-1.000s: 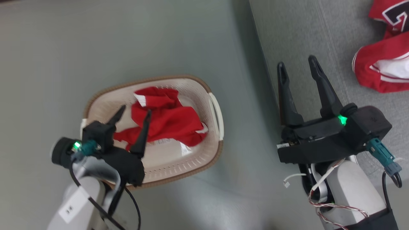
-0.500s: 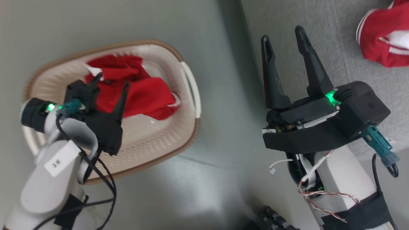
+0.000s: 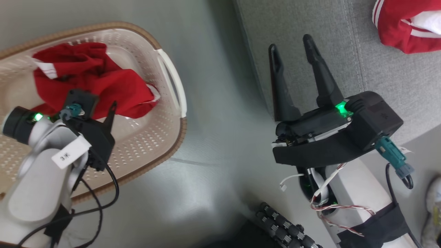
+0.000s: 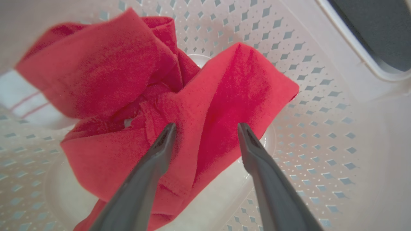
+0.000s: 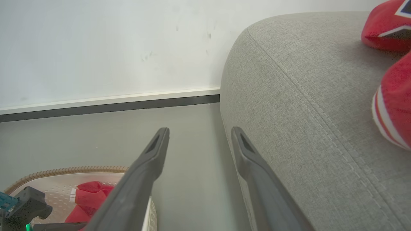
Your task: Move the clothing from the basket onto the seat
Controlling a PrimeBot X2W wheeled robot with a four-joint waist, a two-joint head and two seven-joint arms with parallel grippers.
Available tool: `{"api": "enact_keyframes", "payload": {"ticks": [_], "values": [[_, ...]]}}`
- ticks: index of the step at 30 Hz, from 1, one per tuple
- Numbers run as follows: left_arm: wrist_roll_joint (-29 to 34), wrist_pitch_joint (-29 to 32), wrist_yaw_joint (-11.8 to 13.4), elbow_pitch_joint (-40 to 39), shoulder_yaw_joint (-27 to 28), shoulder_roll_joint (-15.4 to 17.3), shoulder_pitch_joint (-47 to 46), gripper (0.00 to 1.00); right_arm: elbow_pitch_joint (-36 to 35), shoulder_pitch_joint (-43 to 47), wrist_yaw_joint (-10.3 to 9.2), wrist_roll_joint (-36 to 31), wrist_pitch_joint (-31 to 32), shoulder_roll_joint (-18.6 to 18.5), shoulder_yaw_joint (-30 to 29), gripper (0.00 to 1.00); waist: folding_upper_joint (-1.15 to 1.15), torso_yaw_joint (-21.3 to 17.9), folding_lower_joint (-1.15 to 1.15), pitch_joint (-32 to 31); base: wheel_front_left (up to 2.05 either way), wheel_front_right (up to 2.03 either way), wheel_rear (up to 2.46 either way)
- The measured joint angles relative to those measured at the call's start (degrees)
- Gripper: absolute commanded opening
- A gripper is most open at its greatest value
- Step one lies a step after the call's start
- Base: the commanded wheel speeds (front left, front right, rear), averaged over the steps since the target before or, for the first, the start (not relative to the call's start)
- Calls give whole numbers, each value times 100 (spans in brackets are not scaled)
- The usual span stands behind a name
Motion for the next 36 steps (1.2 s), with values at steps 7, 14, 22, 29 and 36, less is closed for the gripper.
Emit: {"api": "enact_keyframes", "payload": {"ticks": [7,14,22,29,36], "values": [[235,215,-41,433,-159,63,-179,100,71,-11,-1,303,-115,13,165,100,0,-185,0,202,0,0,0],[387,419,98,848,-213,78,-362,100,130,-12,-1,469,-194,19,226,100,0,-223,-1,261,0,0,0],[586,510,318,1137,-264,47,-628,0,202,-37,-1,601,-245,20,242,100,0,-214,-1,282,0,0,0],[658,508,419,1321,-292,24,-788,0,253,-104,-1,649,-250,20,276,100,-1,-200,-1,274,0,0,0],[498,78,516,1386,-91,-124,-817,0,513,-250,-1,638,-253,23,250,100,-1,-153,-1,173,0,0,0]]}}
